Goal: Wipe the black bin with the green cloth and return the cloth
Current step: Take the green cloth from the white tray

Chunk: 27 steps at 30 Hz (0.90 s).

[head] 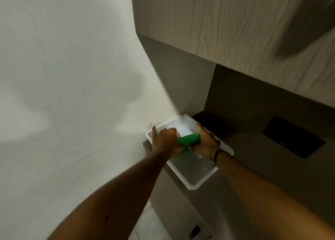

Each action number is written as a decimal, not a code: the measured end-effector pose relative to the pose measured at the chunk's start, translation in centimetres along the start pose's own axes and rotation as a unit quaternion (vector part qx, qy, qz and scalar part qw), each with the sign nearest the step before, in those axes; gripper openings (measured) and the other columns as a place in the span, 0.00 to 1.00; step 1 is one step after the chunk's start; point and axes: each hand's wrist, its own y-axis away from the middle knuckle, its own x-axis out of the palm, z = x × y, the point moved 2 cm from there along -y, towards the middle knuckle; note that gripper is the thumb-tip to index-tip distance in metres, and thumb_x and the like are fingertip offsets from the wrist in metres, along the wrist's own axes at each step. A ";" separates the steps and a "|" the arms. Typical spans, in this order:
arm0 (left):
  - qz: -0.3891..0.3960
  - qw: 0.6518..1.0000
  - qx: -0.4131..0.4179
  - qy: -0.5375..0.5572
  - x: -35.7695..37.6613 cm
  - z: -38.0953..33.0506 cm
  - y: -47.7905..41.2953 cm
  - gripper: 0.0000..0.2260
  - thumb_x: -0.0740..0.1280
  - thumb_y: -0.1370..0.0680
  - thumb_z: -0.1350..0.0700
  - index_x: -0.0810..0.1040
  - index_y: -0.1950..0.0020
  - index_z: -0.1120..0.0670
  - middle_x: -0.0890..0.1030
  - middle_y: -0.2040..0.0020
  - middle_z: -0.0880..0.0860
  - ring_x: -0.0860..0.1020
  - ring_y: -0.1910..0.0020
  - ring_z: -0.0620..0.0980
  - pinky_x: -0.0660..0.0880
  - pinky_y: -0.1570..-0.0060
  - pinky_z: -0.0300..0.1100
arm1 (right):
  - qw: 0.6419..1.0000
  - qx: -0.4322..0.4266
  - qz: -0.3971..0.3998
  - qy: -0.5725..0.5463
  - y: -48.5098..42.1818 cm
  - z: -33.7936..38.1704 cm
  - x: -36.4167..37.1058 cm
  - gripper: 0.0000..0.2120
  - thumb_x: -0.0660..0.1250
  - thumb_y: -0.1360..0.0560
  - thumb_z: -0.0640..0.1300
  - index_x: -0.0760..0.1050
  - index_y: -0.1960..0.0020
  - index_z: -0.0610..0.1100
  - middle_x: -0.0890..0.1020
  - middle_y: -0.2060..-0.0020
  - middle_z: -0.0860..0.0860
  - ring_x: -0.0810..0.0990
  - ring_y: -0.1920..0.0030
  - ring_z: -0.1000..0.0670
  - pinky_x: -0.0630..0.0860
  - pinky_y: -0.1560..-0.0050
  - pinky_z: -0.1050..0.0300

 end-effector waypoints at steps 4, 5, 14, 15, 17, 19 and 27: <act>-0.026 0.927 0.054 0.371 -4.9 0.2 5.5 0.14 0.80 0.28 0.61 0.81 0.45 0.58 0.86 0.51 0.55 0.85 0.53 0.50 0.82 0.52 0.44 | 0.982 -0.076 0.022 -0.173 6.0 2.4 -3.7 0.32 0.76 0.30 0.24 0.73 0.28 0.32 0.79 0.32 0.34 0.79 0.37 0.43 0.74 0.30 0.33; -0.012 0.891 0.053 0.450 -5.7 0.6 8.3 0.15 0.78 0.26 0.68 0.79 0.43 0.61 0.84 0.53 0.56 0.84 0.58 0.47 0.81 0.57 0.39 | 0.976 -0.081 0.035 -0.199 8.9 3.1 -3.7 0.26 0.78 0.32 0.26 0.79 0.34 0.31 0.83 0.38 0.35 0.82 0.43 0.43 0.77 0.34 0.30; 0.185 0.689 -0.112 0.692 -1.3 5.6 41.2 0.14 0.73 0.19 0.64 0.78 0.34 0.62 0.88 0.42 0.59 0.88 0.46 0.56 0.87 0.50 0.46 | 0.730 0.177 0.218 -0.624 41.1 3.3 8.9 0.31 0.70 0.40 0.31 0.81 0.36 0.36 0.86 0.42 0.35 0.88 0.46 0.34 0.86 0.51 0.39; 0.204 0.692 -0.131 0.680 -0.1 6.8 45.3 0.14 0.71 0.18 0.65 0.78 0.33 0.63 0.88 0.41 0.59 0.88 0.45 0.57 0.87 0.49 0.46 | 0.686 0.229 0.221 -0.655 45.1 3.0 11.6 0.31 0.72 0.41 0.32 0.83 0.38 0.35 0.86 0.43 0.33 0.88 0.47 0.33 0.85 0.52 0.37; 0.223 0.706 -0.162 0.652 2.5 9.4 52.4 0.13 0.70 0.18 0.66 0.78 0.33 0.63 0.88 0.44 0.57 0.88 0.46 0.54 0.86 0.50 0.45 | 0.636 0.296 0.205 -0.682 52.1 2.7 16.1 0.24 0.72 0.40 0.33 0.86 0.44 0.34 0.87 0.46 0.32 0.89 0.49 0.32 0.85 0.53 0.35; 0.232 0.726 -0.186 0.620 5.2 11.7 58.4 0.11 0.72 0.18 0.65 0.81 0.36 0.59 0.89 0.46 0.54 0.89 0.48 0.51 0.86 0.49 0.44 | 0.638 0.385 0.128 -0.654 58.1 1.4 20.6 0.13 0.65 0.34 0.33 0.88 0.57 0.32 0.87 0.59 0.31 0.89 0.63 0.33 0.85 0.61 0.33; 0.226 0.859 -0.141 0.437 16.4 17.9 69.0 0.19 0.72 0.25 0.39 0.75 0.36 0.21 0.77 0.38 0.34 0.81 0.39 0.36 0.81 0.39 0.37 | 0.713 0.455 0.062 -0.529 67.0 -3.7 32.9 0.17 0.71 0.27 0.36 0.85 0.38 0.39 0.86 0.42 0.34 0.86 0.41 0.34 0.86 0.49 0.45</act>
